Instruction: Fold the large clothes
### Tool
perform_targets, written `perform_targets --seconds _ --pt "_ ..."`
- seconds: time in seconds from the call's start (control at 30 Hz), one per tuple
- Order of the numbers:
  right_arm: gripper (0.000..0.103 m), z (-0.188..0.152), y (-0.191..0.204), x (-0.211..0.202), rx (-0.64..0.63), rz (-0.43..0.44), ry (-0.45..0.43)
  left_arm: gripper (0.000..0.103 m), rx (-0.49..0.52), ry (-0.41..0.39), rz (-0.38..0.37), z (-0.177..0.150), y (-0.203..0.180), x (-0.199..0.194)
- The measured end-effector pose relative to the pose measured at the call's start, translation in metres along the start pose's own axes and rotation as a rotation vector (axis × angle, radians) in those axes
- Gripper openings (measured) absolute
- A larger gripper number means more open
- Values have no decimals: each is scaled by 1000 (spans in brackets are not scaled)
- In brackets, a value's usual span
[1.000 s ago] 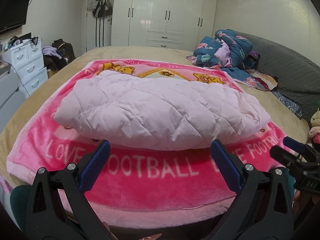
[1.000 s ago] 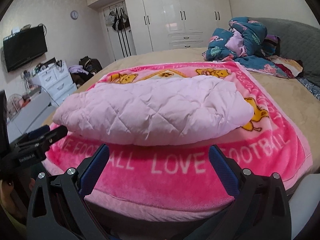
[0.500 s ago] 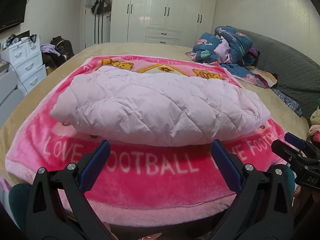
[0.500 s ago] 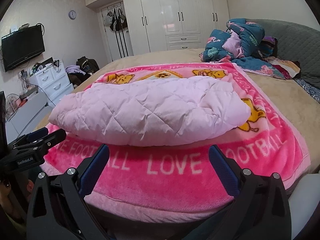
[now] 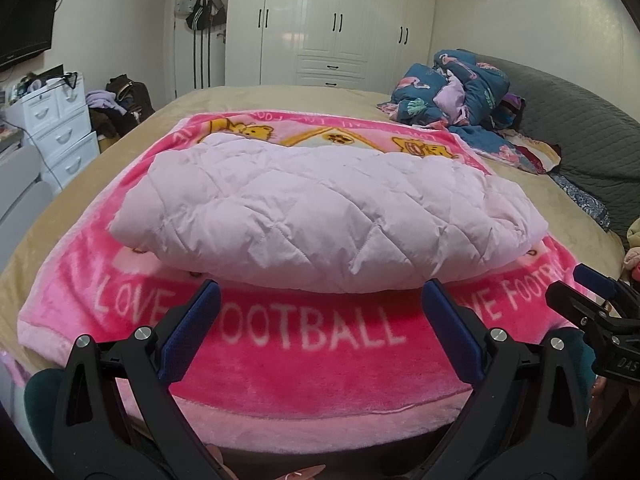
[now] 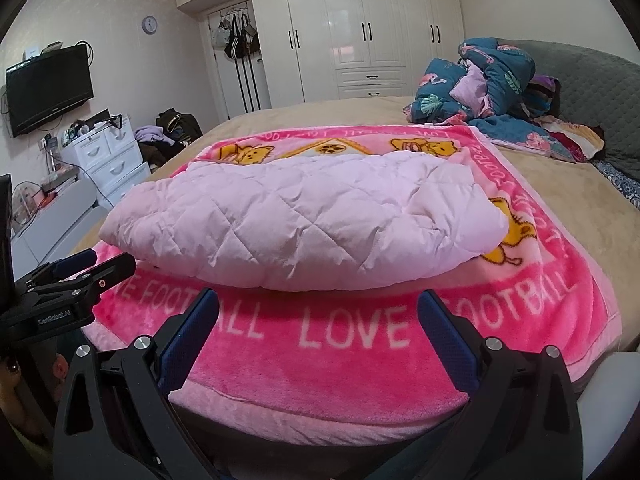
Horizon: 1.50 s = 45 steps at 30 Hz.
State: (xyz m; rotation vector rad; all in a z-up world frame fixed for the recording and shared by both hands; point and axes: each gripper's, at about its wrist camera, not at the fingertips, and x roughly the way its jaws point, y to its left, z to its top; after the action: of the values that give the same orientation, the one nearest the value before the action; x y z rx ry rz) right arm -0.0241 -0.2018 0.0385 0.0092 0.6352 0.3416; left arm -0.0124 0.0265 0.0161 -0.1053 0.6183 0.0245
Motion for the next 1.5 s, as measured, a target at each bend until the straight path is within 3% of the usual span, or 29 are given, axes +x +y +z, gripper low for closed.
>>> perform_targets --seconds 1.5 --pt "99 -3 0 1 1 1 0 94 2 -10 0 1 2 -3"
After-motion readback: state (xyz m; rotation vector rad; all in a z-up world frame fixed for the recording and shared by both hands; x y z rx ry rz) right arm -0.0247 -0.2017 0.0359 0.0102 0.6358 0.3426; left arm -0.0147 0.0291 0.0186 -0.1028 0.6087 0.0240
